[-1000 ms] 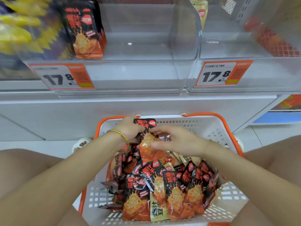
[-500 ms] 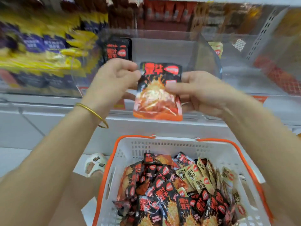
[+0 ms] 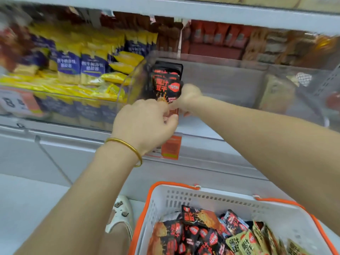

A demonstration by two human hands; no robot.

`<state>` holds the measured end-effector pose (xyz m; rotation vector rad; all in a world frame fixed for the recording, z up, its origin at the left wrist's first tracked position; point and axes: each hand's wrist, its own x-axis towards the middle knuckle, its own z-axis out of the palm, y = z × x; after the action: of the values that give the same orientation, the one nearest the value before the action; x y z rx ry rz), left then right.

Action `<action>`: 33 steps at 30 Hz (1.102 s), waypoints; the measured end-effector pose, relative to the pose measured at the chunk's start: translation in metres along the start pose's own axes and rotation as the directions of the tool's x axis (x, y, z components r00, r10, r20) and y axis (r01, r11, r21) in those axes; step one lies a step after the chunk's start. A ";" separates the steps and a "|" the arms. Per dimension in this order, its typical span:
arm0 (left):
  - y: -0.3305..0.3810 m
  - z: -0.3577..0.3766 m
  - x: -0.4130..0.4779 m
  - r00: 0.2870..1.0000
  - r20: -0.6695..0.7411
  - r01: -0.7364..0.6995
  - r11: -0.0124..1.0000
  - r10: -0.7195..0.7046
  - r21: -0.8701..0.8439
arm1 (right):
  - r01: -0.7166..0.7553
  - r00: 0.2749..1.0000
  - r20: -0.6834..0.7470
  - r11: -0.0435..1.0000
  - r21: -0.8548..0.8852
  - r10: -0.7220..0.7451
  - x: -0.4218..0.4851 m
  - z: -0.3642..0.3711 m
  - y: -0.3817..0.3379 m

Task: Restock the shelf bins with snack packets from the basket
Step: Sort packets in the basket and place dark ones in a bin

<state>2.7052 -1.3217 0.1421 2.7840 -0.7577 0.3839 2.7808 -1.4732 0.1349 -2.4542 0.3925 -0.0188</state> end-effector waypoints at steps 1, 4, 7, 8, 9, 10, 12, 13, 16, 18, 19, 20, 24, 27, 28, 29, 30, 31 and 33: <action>0.000 0.001 0.001 1.000 0.003 -0.001 1.000 0.001 0.005 | 0.005 1.000 -0.018 1.000 -0.019 -0.005 0.006 0.003 0.000; 0.000 0.001 0.001 1.000 0.026 0.003 1.000 -0.004 0.026 | 0.054 0.992 -0.116 0.998 -0.024 -0.057 0.019 0.009 -0.002; 0.001 0.001 0.000 0.998 0.050 0.025 1.000 -0.026 0.012 | 0.088 0.968 -0.233 0.996 -0.030 -0.093 0.028 0.015 -0.003; 0.001 0.001 0.000 0.998 0.050 0.025 1.000 -0.025 0.002 | 0.095 0.965 -0.243 0.995 -0.032 -0.100 0.029 0.018 -0.002; 0.001 0.001 0.000 0.999 0.047 0.023 1.000 -0.023 -0.006 | 0.099 0.965 -0.239 0.995 -0.034 -0.104 0.030 0.020 0.000; 0.001 0.001 0.000 0.999 0.046 0.024 1.000 -0.023 -0.011 | 0.100 0.968 -0.226 0.994 -0.036 -0.105 0.030 0.022 0.000; 0.001 0.001 0.000 0.998 0.047 0.032 0.999 -0.031 -0.015 | 0.096 0.973 -0.206 0.995 -0.033 -0.101 0.028 0.023 0.001; 0.001 0.001 0.000 0.998 0.048 0.036 0.999 -0.036 -0.016 | 0.090 0.975 -0.202 0.996 -0.013 -0.091 0.027 0.023 0.002; 0.003 0.000 0.000 0.998 0.044 0.043 0.999 -0.042 -0.027 | 0.063 0.983 -0.175 0.996 0.066 -0.050 0.022 0.020 0.003; 0.004 0.000 -0.001 0.998 0.041 0.046 0.999 -0.045 -0.029 | 0.047 0.987 -0.157 0.998 0.053 -0.038 0.018 0.018 0.002; 0.004 0.000 -0.001 0.998 0.039 0.047 0.998 -0.046 -0.030 | 0.042 0.988 -0.150 0.998 0.046 -0.035 0.017 0.019 0.001; 0.004 -0.001 -0.001 0.998 0.038 0.047 0.998 -0.046 -0.032 | 0.036 0.989 -0.145 0.998 0.042 -0.029 0.016 0.019 0.000; 0.004 -0.002 -0.002 0.999 0.033 0.042 0.998 -0.041 -0.039 | 0.018 0.993 -0.121 1.000 0.023 -0.015 0.013 0.019 0.000; 0.005 -0.002 -0.002 0.999 0.026 0.039 0.999 -0.038 -0.036 | 0.015 0.994 -0.111 1.000 -0.002 -0.015 0.011 0.018 0.000; 0.004 -0.002 -0.002 0.999 0.022 0.038 0.999 -0.037 -0.035 | 0.013 0.994 -0.106 1.000 -0.004 -0.013 0.012 0.018 0.001; 0.004 -0.002 -0.003 0.999 0.019 0.037 0.999 -0.036 -0.035 | 0.013 0.995 -0.103 1.000 -0.003 -0.013 0.012 0.018 0.001; 0.004 -0.001 -0.003 0.999 0.018 0.036 0.999 -0.036 -0.036 | 0.014 0.995 -0.103 1.000 -0.003 -0.015 0.012 0.018 0.002; 0.004 -0.001 -0.003 0.999 0.018 0.036 0.999 -0.035 -0.038 | 0.014 0.995 -0.103 1.000 -0.007 -0.015 0.012 0.018 0.002; 0.004 -0.001 -0.003 0.999 0.018 0.034 0.999 -0.033 -0.041 | 0.013 0.995 -0.098 1.000 -0.022 -0.015 0.012 0.019 0.002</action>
<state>2.7010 -1.3235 0.1425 2.7610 -0.7135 0.3342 2.7936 -1.4664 0.1174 -2.4834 0.4198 -0.1424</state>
